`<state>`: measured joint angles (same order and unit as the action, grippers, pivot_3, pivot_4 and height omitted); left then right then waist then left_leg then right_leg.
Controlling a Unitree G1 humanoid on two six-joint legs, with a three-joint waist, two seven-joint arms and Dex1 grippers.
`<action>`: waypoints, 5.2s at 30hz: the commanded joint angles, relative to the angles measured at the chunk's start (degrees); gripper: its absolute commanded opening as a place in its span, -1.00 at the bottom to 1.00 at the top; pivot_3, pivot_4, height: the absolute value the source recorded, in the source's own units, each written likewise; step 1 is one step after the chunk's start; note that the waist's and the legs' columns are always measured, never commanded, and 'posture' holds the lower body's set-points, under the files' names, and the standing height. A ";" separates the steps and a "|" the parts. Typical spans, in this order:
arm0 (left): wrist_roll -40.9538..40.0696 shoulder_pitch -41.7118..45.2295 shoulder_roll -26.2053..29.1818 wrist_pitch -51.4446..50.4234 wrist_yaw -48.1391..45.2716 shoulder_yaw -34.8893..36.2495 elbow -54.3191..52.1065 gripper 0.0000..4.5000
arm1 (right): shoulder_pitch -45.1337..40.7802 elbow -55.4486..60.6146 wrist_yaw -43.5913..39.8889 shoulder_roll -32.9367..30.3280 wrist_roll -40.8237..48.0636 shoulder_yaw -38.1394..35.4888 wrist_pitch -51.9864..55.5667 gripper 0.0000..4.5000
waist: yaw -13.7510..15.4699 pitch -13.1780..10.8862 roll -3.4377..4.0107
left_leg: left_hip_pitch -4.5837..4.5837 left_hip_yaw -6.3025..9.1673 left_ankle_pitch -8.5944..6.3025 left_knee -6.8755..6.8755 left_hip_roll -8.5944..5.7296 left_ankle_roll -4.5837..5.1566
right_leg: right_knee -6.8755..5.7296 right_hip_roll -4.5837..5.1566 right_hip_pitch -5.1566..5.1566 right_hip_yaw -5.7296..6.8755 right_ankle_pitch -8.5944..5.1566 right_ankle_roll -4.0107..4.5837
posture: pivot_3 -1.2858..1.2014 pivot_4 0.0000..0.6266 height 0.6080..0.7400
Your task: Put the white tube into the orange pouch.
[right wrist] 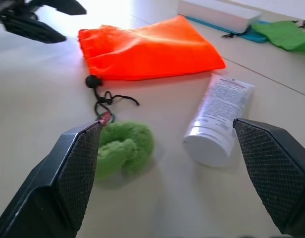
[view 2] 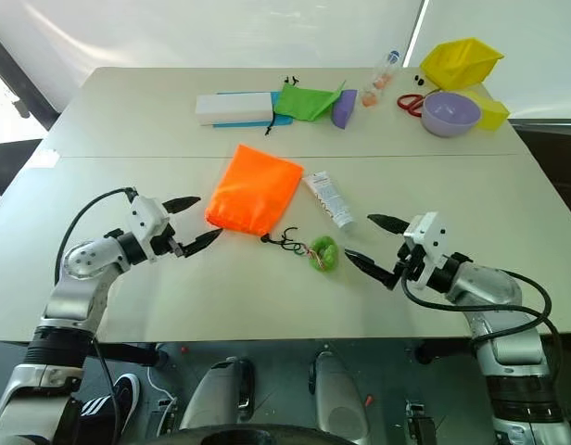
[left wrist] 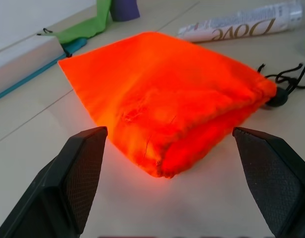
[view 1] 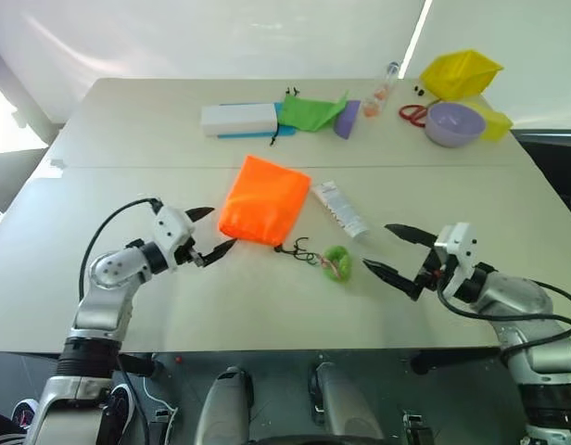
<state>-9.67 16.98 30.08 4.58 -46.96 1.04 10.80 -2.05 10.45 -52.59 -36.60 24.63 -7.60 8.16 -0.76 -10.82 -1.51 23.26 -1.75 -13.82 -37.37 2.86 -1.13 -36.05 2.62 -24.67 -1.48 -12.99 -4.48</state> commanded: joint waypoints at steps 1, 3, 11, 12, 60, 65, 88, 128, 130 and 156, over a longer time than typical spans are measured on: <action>3.37 1.79 -0.59 2.75 2.79 -1.19 -0.01 0.92 | -0.59 2.27 1.16 0.29 -0.79 -0.35 -1.12 0.97 | 0.08 0.00 0.00 | 0.00 0.01 0.00 0.00 0.00 0.00 | 0.00 -0.01 0.00 0.01 0.00 0.00 | 0.03 -0.52 1.00; 4.82 2.56 -1.00 3.71 4.13 -1.65 1.01 0.92 | -1.14 2.13 1.76 0.45 -0.76 -0.63 -0.83 0.97 | 0.10 0.00 0.00 | 0.00 0.01 0.00 0.01 0.00 0.00 | 0.00 -0.01 0.00 0.01 0.00 0.01 | 0.03 -0.52 1.00; 7.68 6.24 -2.78 2.57 10.04 -1.87 4.89 0.92 | -1.62 1.16 2.51 0.61 -1.96 -0.17 -1.51 0.97 | 0.12 0.00 0.00 | 0.02 0.01 0.00 0.01 -0.01 0.00 | 0.00 -0.01 0.00 0.01 0.00 -0.01 | 0.03 -0.52 1.00; 7.52 6.15 -2.91 2.49 9.69 -2.11 4.88 0.92 | -1.74 1.07 2.71 0.71 -2.20 -0.12 -1.60 0.97 | 0.07 0.00 0.00 | 0.02 0.01 0.00 0.01 -0.01 0.00 | 0.00 -0.01 0.00 0.01 0.00 -0.01 | 0.03 -0.52 1.00; 2.13 -8.13 -0.59 -17.06 8.73 -2.52 -20.44 -0.97 | -18.17 2.26 32.11 11.26 -14.61 10.63 36.48 1.00 | -0.10 0.01 0.01 | 0.12 0.01 0.00 0.08 -0.01 0.00 | 0.01 0.02 -0.15 0.00 0.01 0.03 | 0.03 -0.52 1.00; 2.39 -8.05 -0.73 -16.36 8.76 -2.63 -20.06 -0.99 | -19.04 0.30 34.46 14.59 -14.38 9.04 37.24 0.89 | -0.24 0.01 0.01 | 0.09 0.05 0.00 0.11 0.01 0.00 | -0.07 -0.05 -0.18 0.01 0.01 0.04 | 0.03 -0.52 1.00; -1.00 -5.91 -1.83 -19.09 7.65 -1.65 -21.72 -1.00 | -3.06 29.35 8.88 -0.04 13.83 5.52 46.73 -0.19 | -0.11 0.02 -0.03 | 0.13 0.13 -0.01 0.16 -0.01 0.02 | 0.00 -0.01 -0.15 0.06 -0.10 -0.08 | 0.03 -0.52 1.00; -5.13 -1.47 -11.49 -28.45 10.81 -7.11 -24.24 -1.00 | -14.05 7.52 26.35 12.00 -6.42 8.62 27.57 -0.19 | -0.26 0.03 -0.06 | 0.13 0.22 -0.01 0.14 -0.03 0.01 | -0.03 -0.16 -0.20 0.05 -0.03 0.01 | 0.03 -0.52 1.00; -5.52 -0.61 -12.14 -28.44 10.90 -7.10 -23.68 -1.00 | -15.14 6.56 25.53 11.38 -6.54 8.53 26.71 -0.19 | -0.20 0.03 -0.06 | 0.13 0.23 -0.01 0.13 -0.03 0.02 | -0.03 -0.16 -0.20 0.04 -0.02 0.01 | 0.03 -0.52 1.00; -5.69 -2.60 -9.48 -27.11 7.54 -7.70 -24.16 -1.00 | -14.58 8.75 29.15 17.28 -11.97 19.48 32.46 -0.19 | -0.01 0.04 -0.08 | 0.21 0.26 -0.01 0.12 -0.11 0.01 | 0.07 -0.06 -0.20 0.04 -0.03 0.00 | 0.03 -0.52 1.00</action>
<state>-14.41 14.26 20.64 -23.05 -38.99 -6.50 -11.23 -15.82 18.72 -24.81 -19.97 13.54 12.68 40.84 -0.77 -10.78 -1.59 23.46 -1.49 -13.83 -37.26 2.75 -1.12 -35.98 2.56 -24.87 -1.43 -13.02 -4.48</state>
